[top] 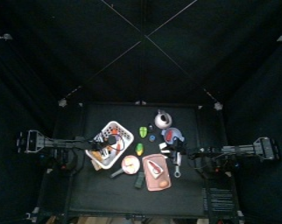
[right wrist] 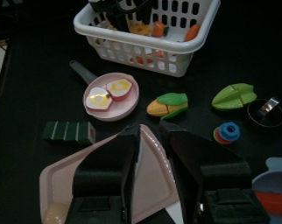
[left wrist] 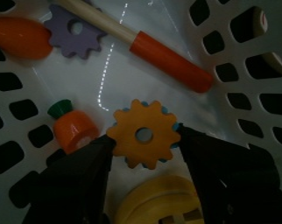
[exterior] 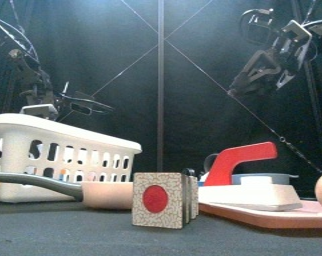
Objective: Place stacked gears in basket
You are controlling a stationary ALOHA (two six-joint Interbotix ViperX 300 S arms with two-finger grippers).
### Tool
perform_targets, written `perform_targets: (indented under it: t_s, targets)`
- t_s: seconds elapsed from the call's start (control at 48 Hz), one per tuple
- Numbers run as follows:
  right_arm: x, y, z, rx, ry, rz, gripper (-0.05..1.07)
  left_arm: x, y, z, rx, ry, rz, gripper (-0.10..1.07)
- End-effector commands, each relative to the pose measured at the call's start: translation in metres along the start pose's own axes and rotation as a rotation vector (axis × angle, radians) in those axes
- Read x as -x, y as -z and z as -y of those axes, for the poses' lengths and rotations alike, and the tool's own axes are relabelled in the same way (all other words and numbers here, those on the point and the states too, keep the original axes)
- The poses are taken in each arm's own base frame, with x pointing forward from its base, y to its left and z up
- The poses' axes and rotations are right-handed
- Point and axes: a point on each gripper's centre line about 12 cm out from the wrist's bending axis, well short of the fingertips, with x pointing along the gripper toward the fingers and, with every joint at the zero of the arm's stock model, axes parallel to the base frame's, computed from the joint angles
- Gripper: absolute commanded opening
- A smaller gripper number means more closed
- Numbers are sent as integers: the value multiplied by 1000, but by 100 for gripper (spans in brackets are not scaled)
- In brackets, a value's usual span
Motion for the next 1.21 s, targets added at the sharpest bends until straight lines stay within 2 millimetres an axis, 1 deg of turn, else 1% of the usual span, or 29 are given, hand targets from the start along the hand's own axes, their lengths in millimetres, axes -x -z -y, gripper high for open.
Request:
perform_targets:
  t_s: [0.0, 0.438, 0.729, 1.188]
  targets:
    - [1, -9, -1, -1, -6, 25, 67, 3, -8, 1, 9, 7, 22, 88]
    - [1, -9, -1, -3, -4, 25, 67, 3, -7, 1, 26, 12, 18, 92]
    - [1, -9, -1, -2, -6, 25, 67, 3, -7, -1, 32, 10, 18, 98]
    - [1, -9, -1, -2, -6, 25, 67, 3, -7, -1, 32, 10, 18, 98]
